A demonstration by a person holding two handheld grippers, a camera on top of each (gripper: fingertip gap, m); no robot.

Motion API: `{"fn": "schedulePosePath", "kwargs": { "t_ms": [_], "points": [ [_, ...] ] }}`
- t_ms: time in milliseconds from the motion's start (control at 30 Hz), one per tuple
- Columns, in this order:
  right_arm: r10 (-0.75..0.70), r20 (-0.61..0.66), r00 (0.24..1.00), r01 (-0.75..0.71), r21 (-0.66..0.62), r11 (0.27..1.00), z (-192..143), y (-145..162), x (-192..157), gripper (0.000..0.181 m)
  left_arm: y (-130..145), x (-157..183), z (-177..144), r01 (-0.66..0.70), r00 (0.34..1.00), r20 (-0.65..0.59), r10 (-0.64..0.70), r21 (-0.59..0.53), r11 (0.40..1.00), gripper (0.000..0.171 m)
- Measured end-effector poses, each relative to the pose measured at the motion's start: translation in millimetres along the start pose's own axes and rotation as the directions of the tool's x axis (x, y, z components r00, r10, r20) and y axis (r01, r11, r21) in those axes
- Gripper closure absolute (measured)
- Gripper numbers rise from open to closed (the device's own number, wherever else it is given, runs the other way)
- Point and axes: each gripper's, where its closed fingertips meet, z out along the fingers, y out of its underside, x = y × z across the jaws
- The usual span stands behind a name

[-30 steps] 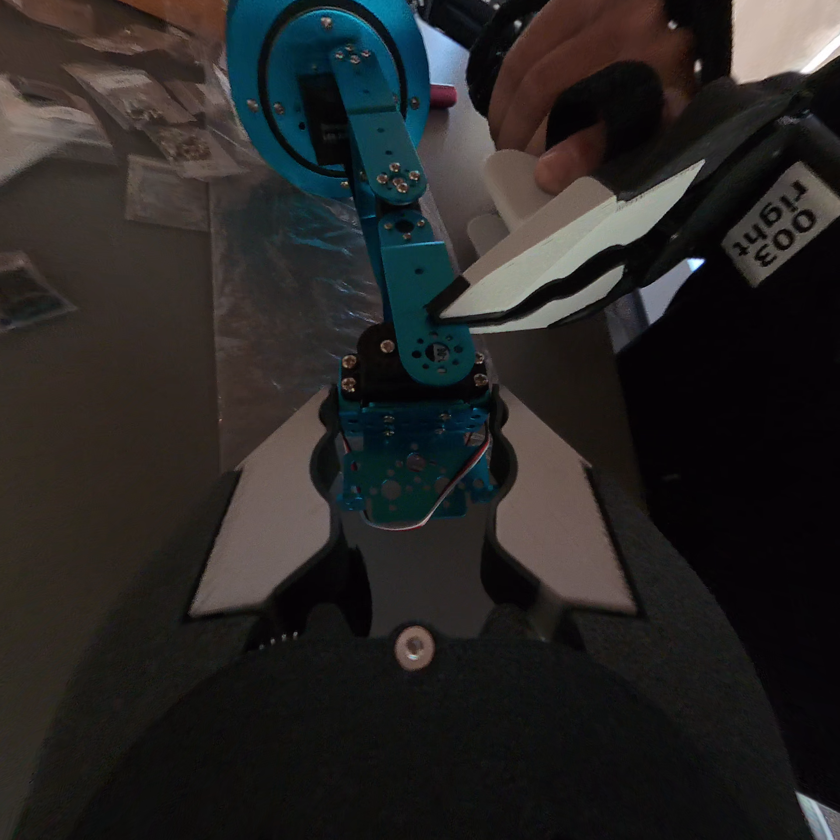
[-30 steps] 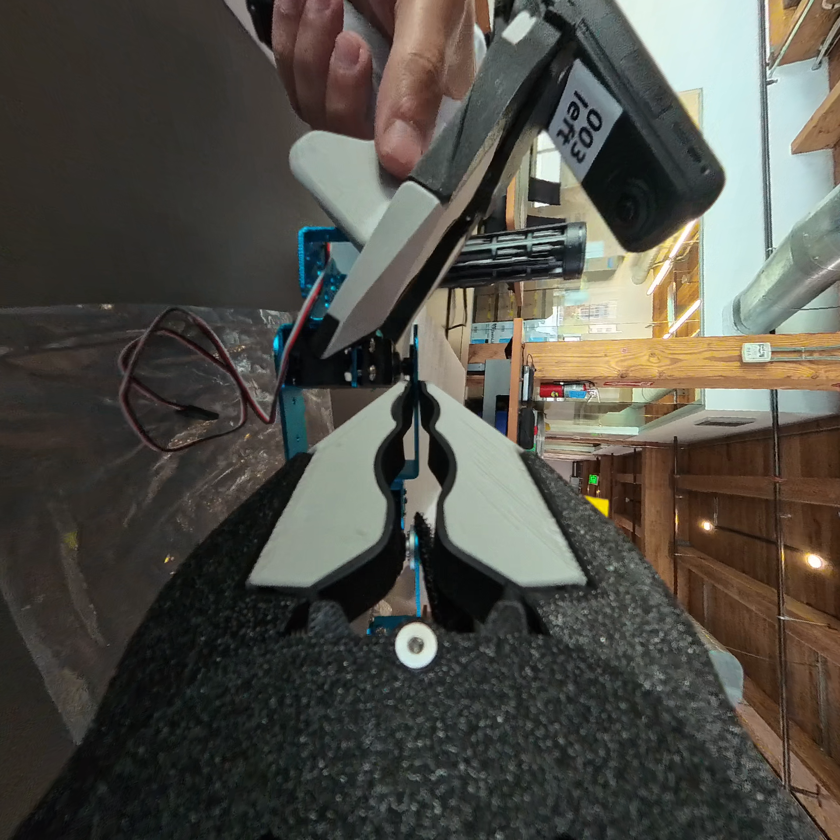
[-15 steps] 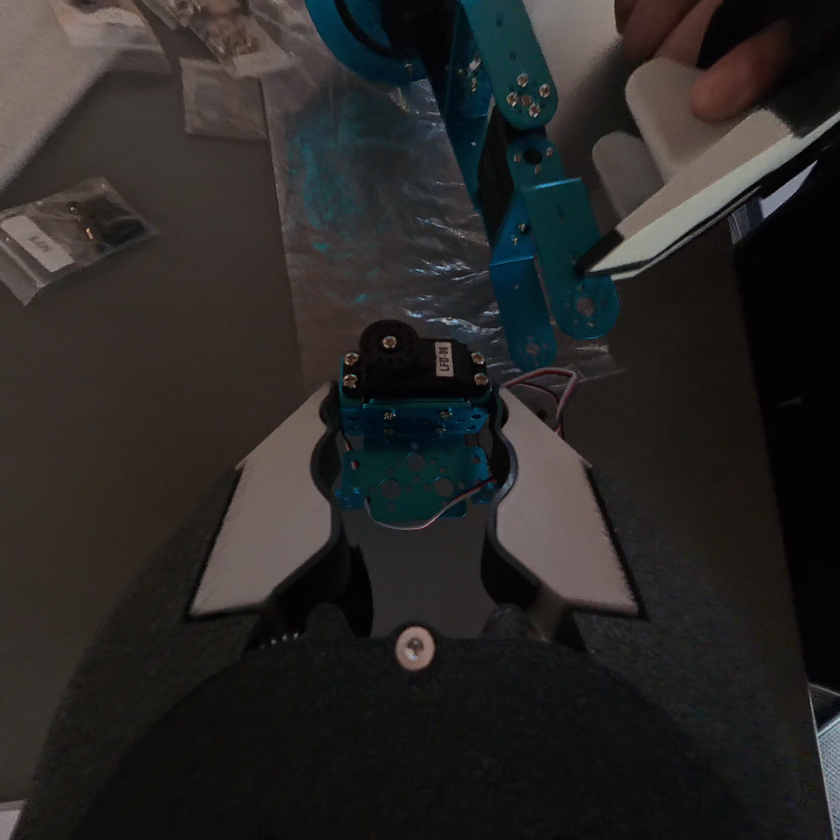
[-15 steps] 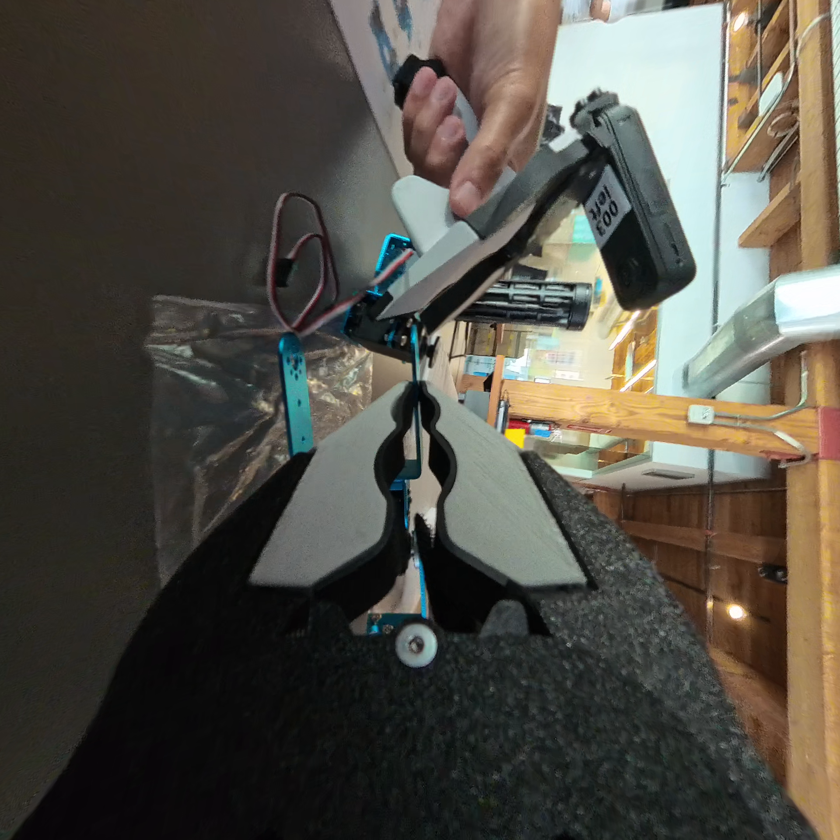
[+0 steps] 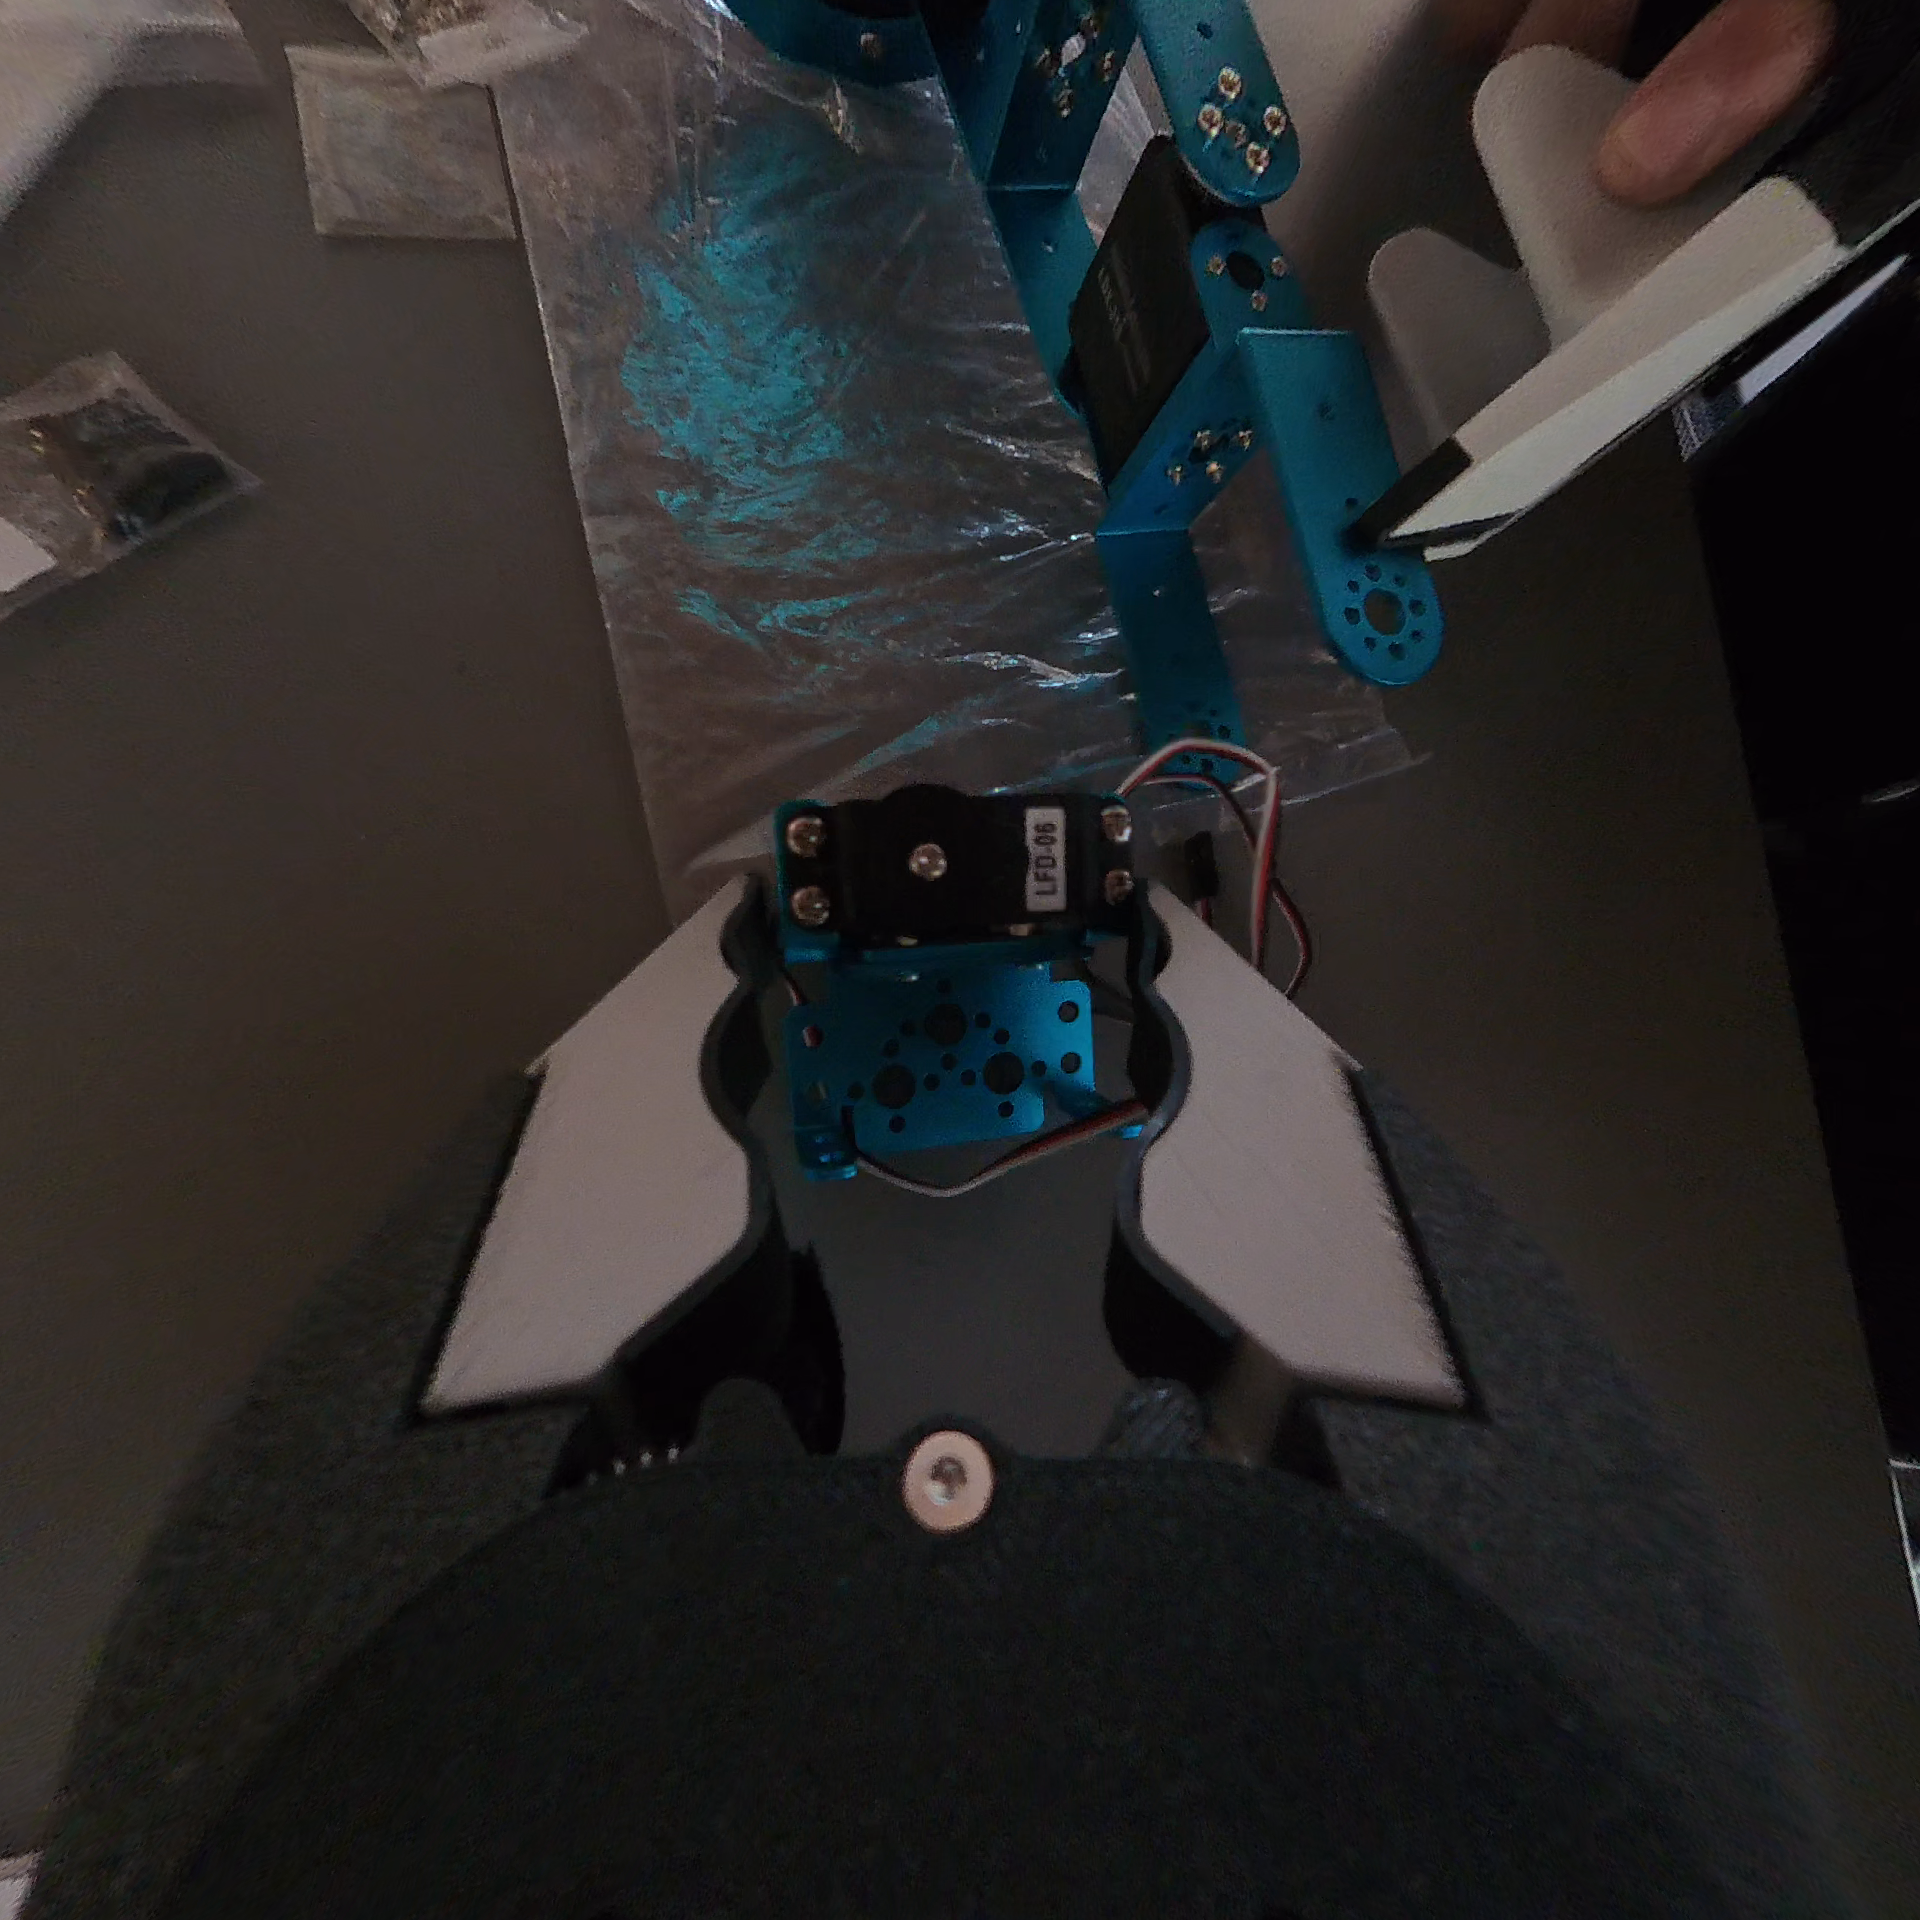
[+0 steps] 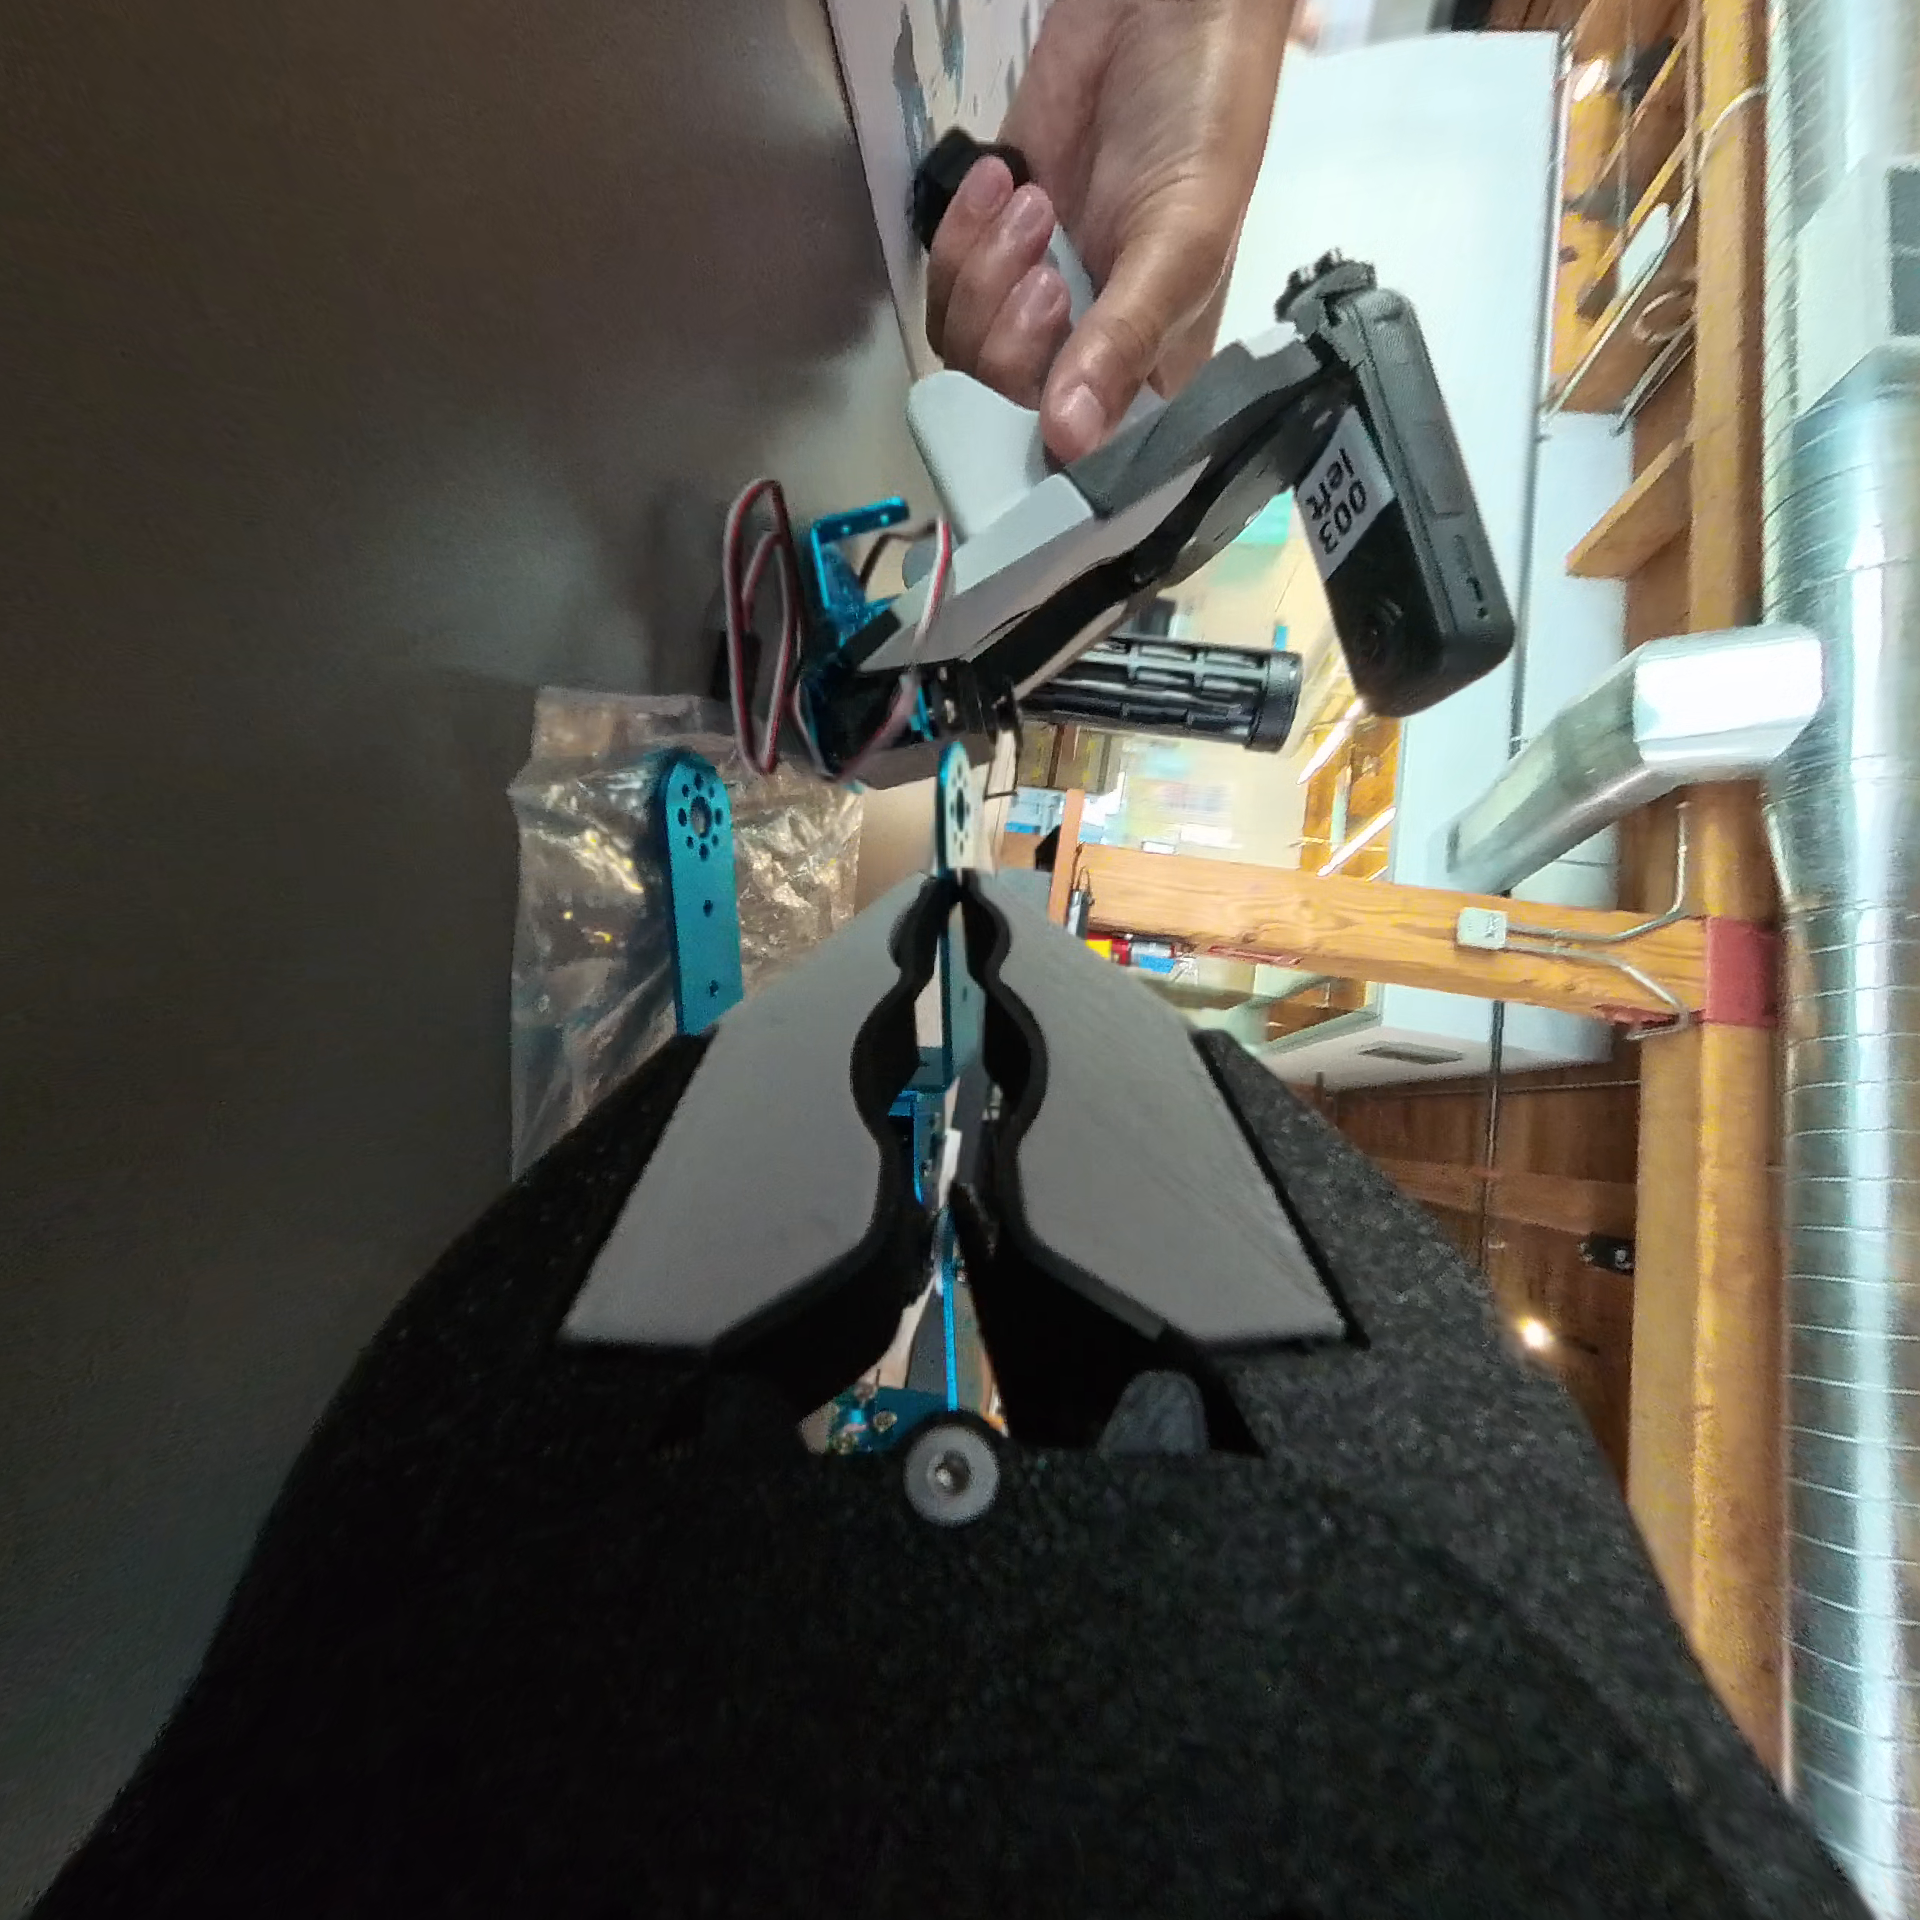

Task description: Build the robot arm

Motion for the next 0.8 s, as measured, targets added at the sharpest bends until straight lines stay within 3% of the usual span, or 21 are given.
{"fn": "schedulePosePath", "kwargs": {
  "t_ms": [133,367,500,667,800],
  "points": [
    [0.076,0.049,0.996,-0.075,-0.018,0.997,-1.1,-0.2,-4.3,0.165,-3.5,-1.5,1.4,0.021,0.999,0.031,-0.021,-0.001,1.0,0.093],
    [0.246,0.086,0.965,-0.239,-0.084,0.967,-4.2,-1.4,-4.5,0.15,-36.6,-1.3,-18.4,0.005,0.983,0.184,-0.028,0.123,0.992,0.085],
    [0.401,0.139,0.905,-0.395,-0.075,0.916,-11.8,-9.2,-8.8,0.147,-47.3,32.9,-24.8,-0.062,0.966,0.259,0.019,0.161,0.985,0.088],
    [0.556,0.273,0.785,-0.532,-0.163,0.831,-12.6,5.5,-26.6,0.135,-35.7,82.3,3.3,-0.088,0.965,0.258,0.056,0.113,0.99,0.104],
    [0.579,0.313,0.753,-0.546,-0.194,0.815,-15.1,13.8,-34.6,0.136,-38.0,94.8,36.7,0.033,0.986,0.159,-0.05,0.109,0.993,0.114]
  ]
}}
